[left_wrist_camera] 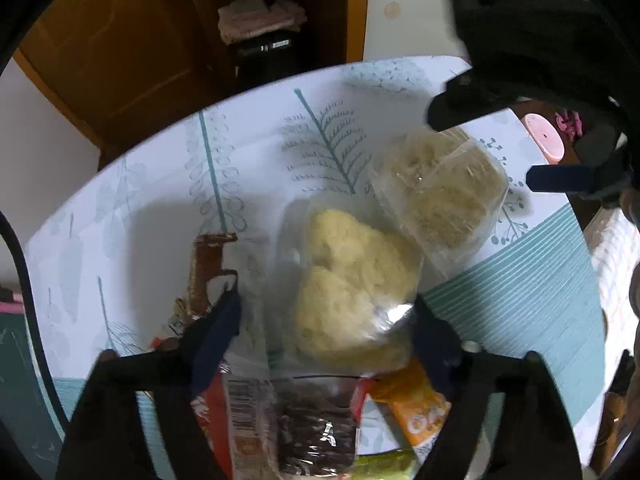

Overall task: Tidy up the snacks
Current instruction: 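Grasp a puffed-snack bag with left tool while right tool grasps another, then carry both puffed-snack bags over the tray and release them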

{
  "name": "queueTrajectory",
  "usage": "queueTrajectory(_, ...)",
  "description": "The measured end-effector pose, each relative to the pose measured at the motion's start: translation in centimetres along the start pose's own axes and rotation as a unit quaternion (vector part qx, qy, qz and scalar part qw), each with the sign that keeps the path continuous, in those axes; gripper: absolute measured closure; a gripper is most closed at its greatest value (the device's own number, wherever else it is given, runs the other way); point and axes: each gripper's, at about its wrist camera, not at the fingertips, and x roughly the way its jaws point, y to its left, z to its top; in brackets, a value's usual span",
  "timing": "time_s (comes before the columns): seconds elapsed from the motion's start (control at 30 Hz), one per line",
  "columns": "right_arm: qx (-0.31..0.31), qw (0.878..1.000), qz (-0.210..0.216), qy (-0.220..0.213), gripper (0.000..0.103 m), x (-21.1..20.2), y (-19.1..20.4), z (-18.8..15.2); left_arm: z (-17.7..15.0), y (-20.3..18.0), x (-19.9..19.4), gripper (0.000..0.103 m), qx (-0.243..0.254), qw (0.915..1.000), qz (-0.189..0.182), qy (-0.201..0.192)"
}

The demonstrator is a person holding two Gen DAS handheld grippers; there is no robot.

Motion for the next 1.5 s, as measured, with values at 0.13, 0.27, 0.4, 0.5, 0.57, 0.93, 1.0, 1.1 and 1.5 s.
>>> queueTrajectory(0.13,-0.015,1.0,-0.01,0.007,0.007,0.8,1.6,-0.1,-0.8,0.5,-0.4,0.052,-0.013,0.9996,-0.026,-0.006)
queueTrajectory(0.27,-0.039,0.997,-0.058,0.012,0.006,2.1,3.2,0.0,-1.8,1.3,-1.0,0.055,-0.025,0.999,-0.032,-0.021)
queueTrajectory(0.4,-0.049,0.992,-0.114,0.039,0.006,4.1,3.5,-0.2,-2.7,2.1,-2.1,0.056,-0.029,0.9983,-0.03,-0.042)
queueTrajectory(0.5,-0.098,0.983,-0.153,0.017,0.026,3.9,4.6,-1.2,-2.8,2.9,-3.6,0.056,-0.034,0.997,-0.036,-0.059)
queueTrajectory(0.57,-0.11,0.983,-0.145,0.004,0.038,3.3,4.6,-1.7,-2.8,3.2,-4.6,0.056,-0.036,0.9963,-0.038,-0.068)
queueTrajectory(0.93,-0.1,0.994,-0.036,-0.018,0.039,-5.0,1.2,-5.1,-3.7,4.6,-12.0,0.056,-0.026,0.9914,-0.059,-0.114)
queueTrajectory(1.0,-0.11,0.993,-0.019,-0.032,0.039,-7.5,1.1,-6.5,-4.5,4.5,-14.6,0.056,-0.024,0.9901,-0.064,-0.123)
queueTrajectory(1.1,-0.136,0.989,0.004,-0.057,0.039,-12.0,0.6,-9.7,-6.6,4.4,-19.0,0.056,-0.024,0.9875,-0.073,-0.138)
queueTrajectory(1.5,-0.233,0.951,0.056,-0.197,0.039,-26.6,0.3,-26.8,-17.5,3.0,-33.7,0.056,-0.025,0.9778,-0.078,-0.193)
